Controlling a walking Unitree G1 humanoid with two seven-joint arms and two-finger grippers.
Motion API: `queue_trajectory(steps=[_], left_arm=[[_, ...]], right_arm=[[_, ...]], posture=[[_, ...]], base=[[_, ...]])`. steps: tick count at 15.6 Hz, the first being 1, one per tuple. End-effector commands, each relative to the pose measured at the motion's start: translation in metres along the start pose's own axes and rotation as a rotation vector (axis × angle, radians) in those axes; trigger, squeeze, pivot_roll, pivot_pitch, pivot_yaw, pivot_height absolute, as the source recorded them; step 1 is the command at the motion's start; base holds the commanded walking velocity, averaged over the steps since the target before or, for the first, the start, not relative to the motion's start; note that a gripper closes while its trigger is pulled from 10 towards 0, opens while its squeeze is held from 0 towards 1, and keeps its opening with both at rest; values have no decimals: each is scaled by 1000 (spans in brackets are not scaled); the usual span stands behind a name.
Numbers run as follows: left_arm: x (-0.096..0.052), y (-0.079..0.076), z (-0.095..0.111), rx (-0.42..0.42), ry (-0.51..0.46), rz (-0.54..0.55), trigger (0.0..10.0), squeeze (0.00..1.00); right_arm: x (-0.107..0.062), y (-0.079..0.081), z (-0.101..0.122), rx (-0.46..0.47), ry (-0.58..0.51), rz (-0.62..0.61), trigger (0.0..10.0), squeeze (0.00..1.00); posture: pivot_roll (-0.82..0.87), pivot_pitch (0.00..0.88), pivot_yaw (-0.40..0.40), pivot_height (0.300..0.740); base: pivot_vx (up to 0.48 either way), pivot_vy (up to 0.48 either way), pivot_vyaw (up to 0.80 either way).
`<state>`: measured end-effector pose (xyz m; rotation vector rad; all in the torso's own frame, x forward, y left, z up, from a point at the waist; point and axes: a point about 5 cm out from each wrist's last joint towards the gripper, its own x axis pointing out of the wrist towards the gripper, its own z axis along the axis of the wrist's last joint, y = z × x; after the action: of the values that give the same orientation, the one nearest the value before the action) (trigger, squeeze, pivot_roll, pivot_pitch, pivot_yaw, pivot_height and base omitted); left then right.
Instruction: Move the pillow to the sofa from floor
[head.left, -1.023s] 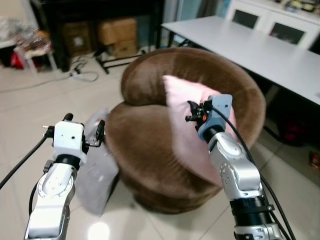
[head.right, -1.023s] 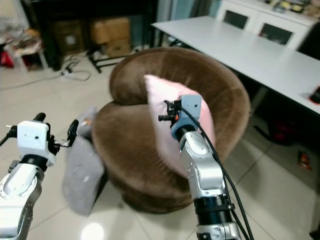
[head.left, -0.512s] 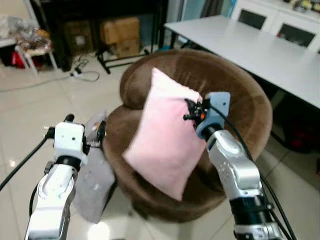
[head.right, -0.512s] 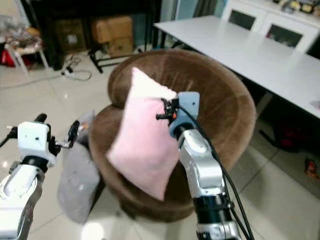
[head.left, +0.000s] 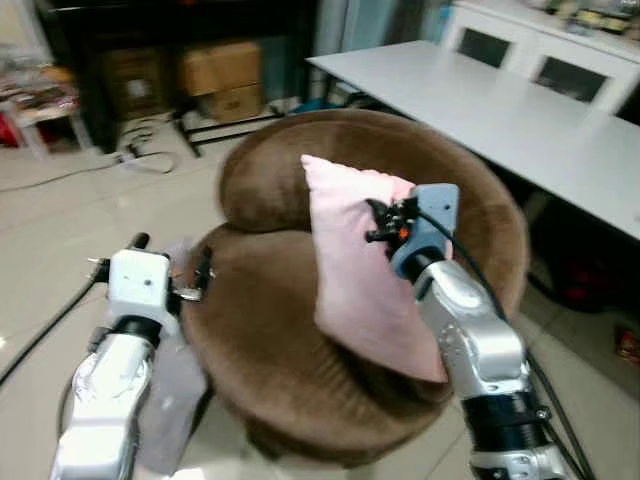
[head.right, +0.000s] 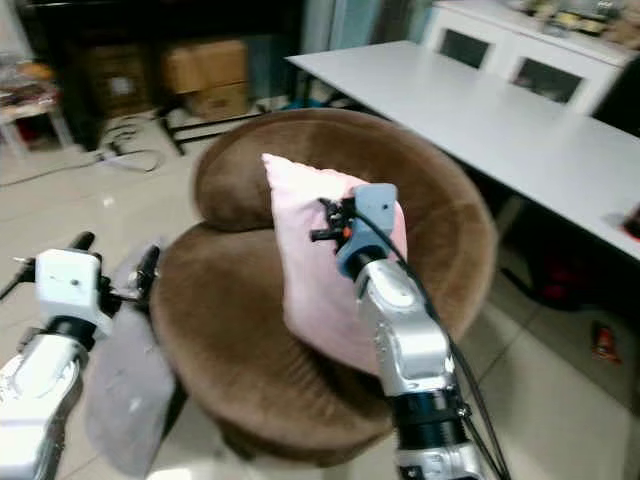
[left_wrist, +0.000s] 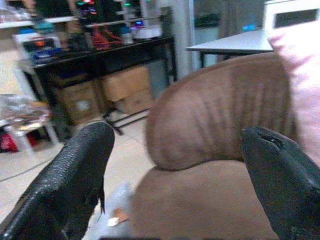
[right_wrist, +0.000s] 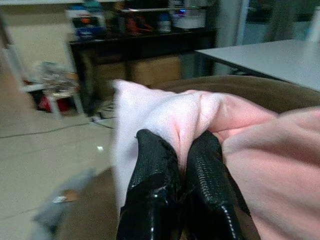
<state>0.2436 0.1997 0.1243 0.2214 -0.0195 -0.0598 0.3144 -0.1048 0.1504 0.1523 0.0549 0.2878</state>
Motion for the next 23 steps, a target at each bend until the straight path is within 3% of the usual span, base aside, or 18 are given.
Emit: queue_trajectory(steps=[1, 9, 12, 15, 19, 23], left_arm=[[-1, 2, 4, 14, -10, 3, 10000, 0], [-4, 1, 2, 14, 2, 2, 10000, 0], [-10, -10, -4, 27, 42, -98, 10000, 0], [-20, -19, -11, 88, 78, -224, 10000, 0], [-23, -19, -9, 97, 74, -237, 10000, 0], [-30, -21, -11, 94, 86, -259, 10000, 0]], right_arm=[[1, 4, 13, -3, -50, 19, 10000, 0], [2, 10, 12, -28, -29, 63, 10000, 0], [5, 20, 11, -53, -4, 110, 10000, 0], [10, 37, 5, -79, 62, 192, 10000, 0], [25, 64, 4, -113, 136, 282, 10000, 0], [39, 88, 17, 35, 159, 295, 10000, 0]], posture=[[79, 0, -85, 740], [79, 0, -90, 740], [85, 0, -100, 740], [92, 0, -109, 740], [97, 0, -126, 740], [102, 0, -131, 740]], base=[[345, 0, 0], [343, 0, 0], [105, 0, 0], [0, 0, 0], [0, 0, 0], [0, 0, 0]])
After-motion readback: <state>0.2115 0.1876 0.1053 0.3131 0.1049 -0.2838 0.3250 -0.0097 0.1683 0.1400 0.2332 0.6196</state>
